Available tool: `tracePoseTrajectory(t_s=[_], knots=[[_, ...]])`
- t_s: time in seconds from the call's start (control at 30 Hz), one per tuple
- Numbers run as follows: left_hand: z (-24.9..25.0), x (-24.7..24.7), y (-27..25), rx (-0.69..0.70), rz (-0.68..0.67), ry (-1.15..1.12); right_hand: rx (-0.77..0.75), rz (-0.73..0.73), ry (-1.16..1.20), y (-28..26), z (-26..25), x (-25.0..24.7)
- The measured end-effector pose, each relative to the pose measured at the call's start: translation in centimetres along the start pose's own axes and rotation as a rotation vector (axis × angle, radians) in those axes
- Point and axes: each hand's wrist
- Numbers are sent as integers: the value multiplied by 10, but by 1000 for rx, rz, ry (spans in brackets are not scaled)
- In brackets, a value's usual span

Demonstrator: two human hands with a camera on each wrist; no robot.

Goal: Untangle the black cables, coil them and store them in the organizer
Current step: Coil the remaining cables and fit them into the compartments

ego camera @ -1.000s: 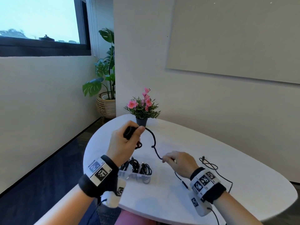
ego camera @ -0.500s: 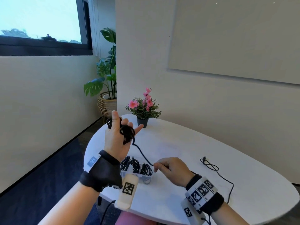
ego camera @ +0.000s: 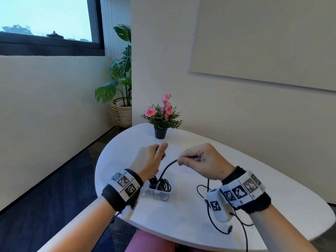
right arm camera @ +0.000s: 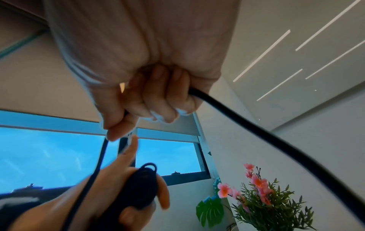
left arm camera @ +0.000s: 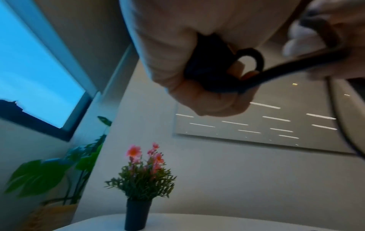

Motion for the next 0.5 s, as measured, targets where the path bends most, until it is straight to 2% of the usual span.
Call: tracePoseTrajectory(t_s=[0.17, 0.23, 0.27, 0.37, 0.43, 0.5], knots=[[12, 6, -21, 157, -344, 339, 14, 121, 99, 7, 14, -14], [16, 11, -25, 200, -382, 396, 31, 200, 172, 7, 18, -17], [17, 12, -26, 206, -400, 314, 43, 262, 185, 7, 21, -17], [16, 10, -26, 195, -460, -146, 84, 445, 242, 3, 29, -19], [16, 10, -26, 214, -395, -440, 108, 456, 237, -1, 31, -13], [20, 13, -26, 144, -338, -742, 143, 423, 217, -6, 32, 0]])
Point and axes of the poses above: each hand's wrist, its own y-axis towards the middle knuckle, its own x-axis out of the palm, z = x × y, and after that the axes turned 14 degrees about -x, right-handed
